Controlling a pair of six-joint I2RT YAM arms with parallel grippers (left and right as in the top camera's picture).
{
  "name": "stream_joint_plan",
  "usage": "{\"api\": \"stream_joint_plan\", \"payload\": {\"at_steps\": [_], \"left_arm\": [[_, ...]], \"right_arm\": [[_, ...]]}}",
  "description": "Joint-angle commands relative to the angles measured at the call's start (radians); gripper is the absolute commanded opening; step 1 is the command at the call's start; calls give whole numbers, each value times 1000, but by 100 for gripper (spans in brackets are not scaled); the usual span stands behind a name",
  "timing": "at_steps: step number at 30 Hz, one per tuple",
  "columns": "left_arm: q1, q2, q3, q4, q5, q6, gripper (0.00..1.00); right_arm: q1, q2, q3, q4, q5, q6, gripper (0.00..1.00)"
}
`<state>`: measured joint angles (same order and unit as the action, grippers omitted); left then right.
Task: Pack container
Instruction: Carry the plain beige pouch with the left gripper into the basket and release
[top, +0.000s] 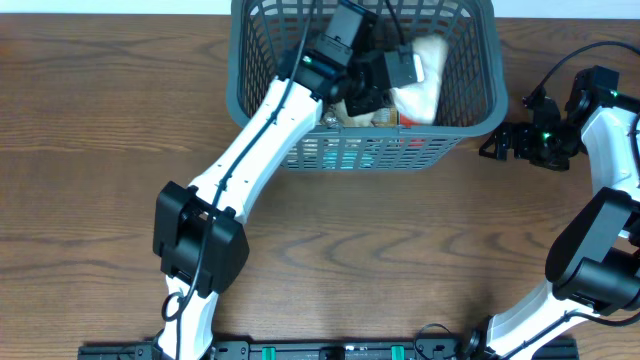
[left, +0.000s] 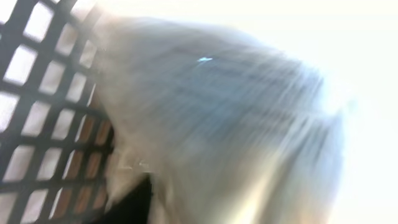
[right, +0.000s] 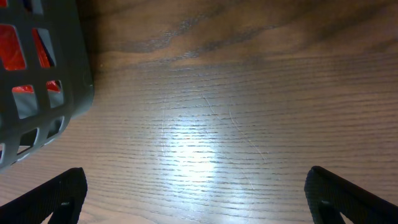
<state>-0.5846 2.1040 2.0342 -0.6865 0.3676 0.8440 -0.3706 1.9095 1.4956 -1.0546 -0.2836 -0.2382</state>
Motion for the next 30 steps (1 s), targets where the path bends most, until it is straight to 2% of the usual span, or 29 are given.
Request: {"api": "stream_joint_plan", "payload": {"at_steps": [1, 9, 15, 18, 23, 30], "left_arm": [[6, 8, 5, 4, 12, -47, 99], [47, -24, 6, -23, -41, -136, 98], [116, -156, 7, -27, -169, -182, 98], [180, -243, 7, -26, -204, -242, 98], [343, -378, 7, -37, -204, -353, 98], [549, -500, 6, -181, -204, -371, 98]], "right_arm": [[4, -3, -1, -1, -8, -2, 99], [4, -3, -1, -1, -8, -2, 99], [4, -3, 1, 16, -8, -2, 99], [4, -4, 25, 34, -8, -2, 99], [4, -7, 174, 28, -13, -2, 99], [4, -8, 492, -61, -23, -2, 99]]}}
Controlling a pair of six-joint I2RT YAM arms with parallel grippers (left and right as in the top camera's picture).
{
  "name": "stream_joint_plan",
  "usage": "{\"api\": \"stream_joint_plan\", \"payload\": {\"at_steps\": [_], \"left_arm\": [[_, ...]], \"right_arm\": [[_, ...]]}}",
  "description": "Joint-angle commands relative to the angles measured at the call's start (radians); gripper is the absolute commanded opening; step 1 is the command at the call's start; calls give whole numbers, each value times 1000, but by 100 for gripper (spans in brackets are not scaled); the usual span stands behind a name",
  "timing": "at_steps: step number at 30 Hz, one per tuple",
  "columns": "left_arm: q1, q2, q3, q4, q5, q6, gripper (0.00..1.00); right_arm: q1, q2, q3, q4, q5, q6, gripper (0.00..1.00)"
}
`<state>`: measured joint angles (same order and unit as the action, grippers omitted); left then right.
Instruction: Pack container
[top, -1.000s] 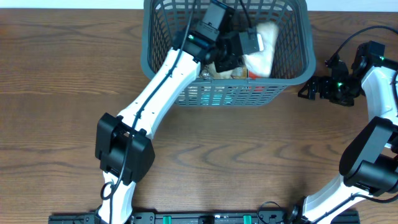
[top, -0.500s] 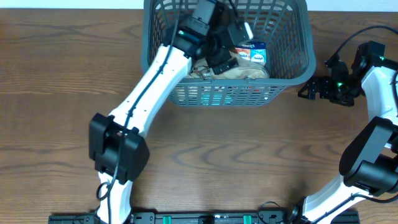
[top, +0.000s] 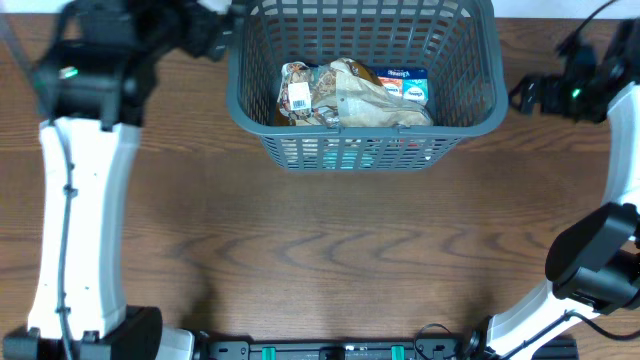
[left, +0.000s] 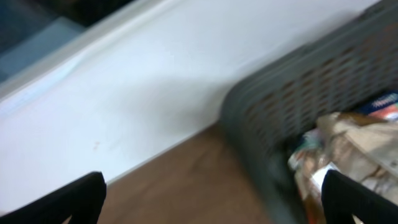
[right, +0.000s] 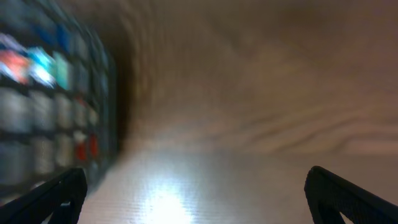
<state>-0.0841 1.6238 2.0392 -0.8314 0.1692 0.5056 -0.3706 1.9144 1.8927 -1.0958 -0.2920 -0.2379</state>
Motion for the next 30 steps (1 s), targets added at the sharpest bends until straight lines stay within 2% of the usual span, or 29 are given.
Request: {"api": "stream_joint_plan", "payload": {"at_steps": [1, 7, 12, 20, 25, 30], "left_arm": [[77, -36, 2, -67, -5, -33, 98], [169, -97, 2, -246, -5, -35, 98], [214, -144, 0, -360, -6, -123, 99], [231, -245, -49, -505, -5, -122, 99], [231, -332, -163, -523, -5, -114, 99], [231, -473, -394, -433, 14, -116, 99]], "right_arm": [[4, -13, 133, -32, -14, -2, 99], [2, -21, 271, -124, -2, 0, 99], [2, -92, 272, -123, 89, 43, 99], [2, -291, 272, -194, 140, 77, 99], [6, -399, 243, -284, 150, 77, 99], [23, -513, 149, -338, 151, 81, 99]]}}
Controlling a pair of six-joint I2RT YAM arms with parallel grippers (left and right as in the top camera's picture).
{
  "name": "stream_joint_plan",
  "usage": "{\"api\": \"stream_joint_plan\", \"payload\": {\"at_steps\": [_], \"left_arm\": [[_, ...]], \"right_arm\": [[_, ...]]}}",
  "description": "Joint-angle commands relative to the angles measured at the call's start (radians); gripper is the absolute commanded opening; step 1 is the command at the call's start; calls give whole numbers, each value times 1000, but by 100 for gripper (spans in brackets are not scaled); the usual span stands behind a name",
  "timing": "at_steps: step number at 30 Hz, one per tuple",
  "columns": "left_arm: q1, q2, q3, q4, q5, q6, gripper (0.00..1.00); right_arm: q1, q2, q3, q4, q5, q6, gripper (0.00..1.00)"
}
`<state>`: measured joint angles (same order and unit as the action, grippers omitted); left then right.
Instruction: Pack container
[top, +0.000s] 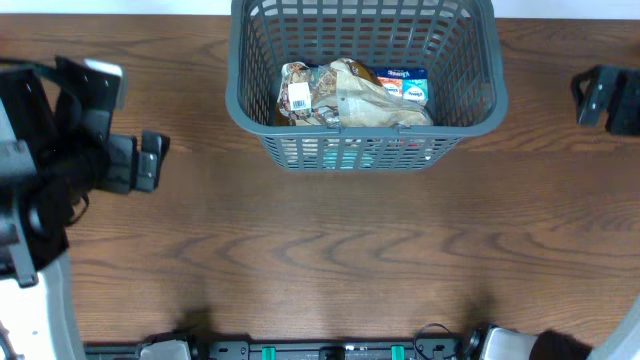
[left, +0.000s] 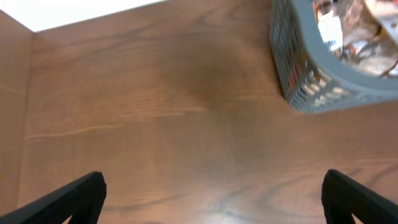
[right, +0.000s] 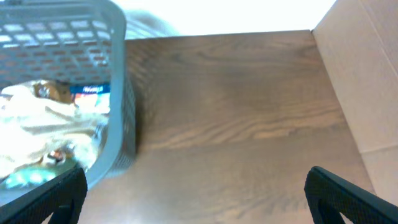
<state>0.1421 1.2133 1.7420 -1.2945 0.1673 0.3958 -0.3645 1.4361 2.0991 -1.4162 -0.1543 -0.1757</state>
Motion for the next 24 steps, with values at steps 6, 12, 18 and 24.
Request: {"api": "stream_joint_plan", "payload": {"at_steps": [6, 12, 18, 24], "left_arm": [[5, -219, -402, 175, 72, -17, 99], [5, -286, -608, 212, 162, -18, 99], [5, -331, -700, 264, 214, -51, 99], [5, -345, -708, 315, 203, -58, 99]], "right_arm": [[51, -245, -360, 39, 13, 18, 99], [89, -531, -789, 238, 12, 19, 99], [90, -746, -1089, 389, -8, 48, 99], [90, -790, -1190, 438, -7, 48, 99]]}}
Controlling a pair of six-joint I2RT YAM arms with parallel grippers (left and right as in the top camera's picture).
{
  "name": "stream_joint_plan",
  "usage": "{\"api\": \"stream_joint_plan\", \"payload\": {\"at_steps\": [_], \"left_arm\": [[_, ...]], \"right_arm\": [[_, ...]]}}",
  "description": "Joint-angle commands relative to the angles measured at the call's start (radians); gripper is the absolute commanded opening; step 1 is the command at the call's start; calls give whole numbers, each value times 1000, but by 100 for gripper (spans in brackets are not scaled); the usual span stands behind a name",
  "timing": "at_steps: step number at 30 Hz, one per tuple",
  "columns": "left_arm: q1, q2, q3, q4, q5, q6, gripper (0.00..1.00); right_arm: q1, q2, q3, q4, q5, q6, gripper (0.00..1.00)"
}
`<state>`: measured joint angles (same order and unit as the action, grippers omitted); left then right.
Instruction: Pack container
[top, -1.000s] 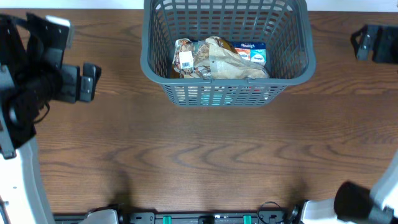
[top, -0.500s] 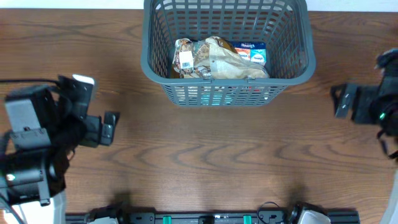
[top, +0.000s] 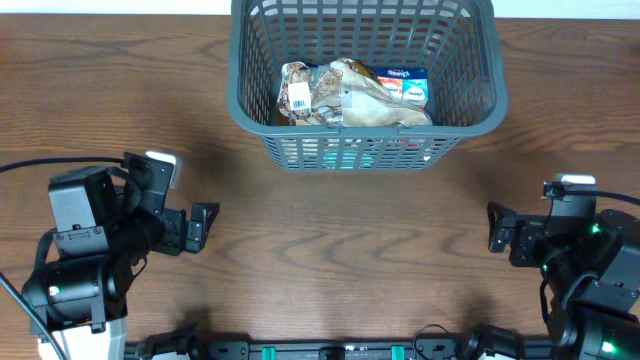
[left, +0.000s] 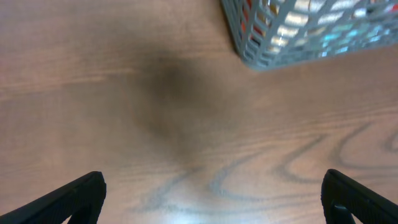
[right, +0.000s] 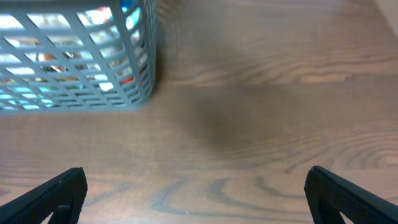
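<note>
A grey mesh basket stands at the back middle of the wooden table, holding several packaged items, among them crinkled tan bags and a blue-and-white box. Its corner shows in the left wrist view and in the right wrist view. My left gripper is near the front left, open, with nothing between its fingers. My right gripper is near the front right, open and empty too. Both are well away from the basket.
The brown wooden table lies bare between the two arms. A black rail runs along the front edge. A white wall strip borders the back.
Both arms have come back toward the front of the table. The left gripper was at mid left and is now front left. The right gripper was at the far right edge and is now front right.
The left gripper was inside the basket at a pale bag while the right waited beside the basket. Then the left arm was out at the back left, with the items lying in the basket. Both arms then stood wide apart, and now sit low at the front.
</note>
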<state>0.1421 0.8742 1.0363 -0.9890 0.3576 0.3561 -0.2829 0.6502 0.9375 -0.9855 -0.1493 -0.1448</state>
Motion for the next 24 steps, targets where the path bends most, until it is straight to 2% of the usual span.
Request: {"api": "stream_joint_plan", "payload": {"at_steps": [1, 24], "left_arm": [[4, -5, -2, 11, 13, -18, 98], [5, 8, -2, 10, 13, -18, 99]], "right_arm": [[9, -3, -36, 5, -12, 17, 99], [12, -3, -58, -56, -11, 17, 99]]}}
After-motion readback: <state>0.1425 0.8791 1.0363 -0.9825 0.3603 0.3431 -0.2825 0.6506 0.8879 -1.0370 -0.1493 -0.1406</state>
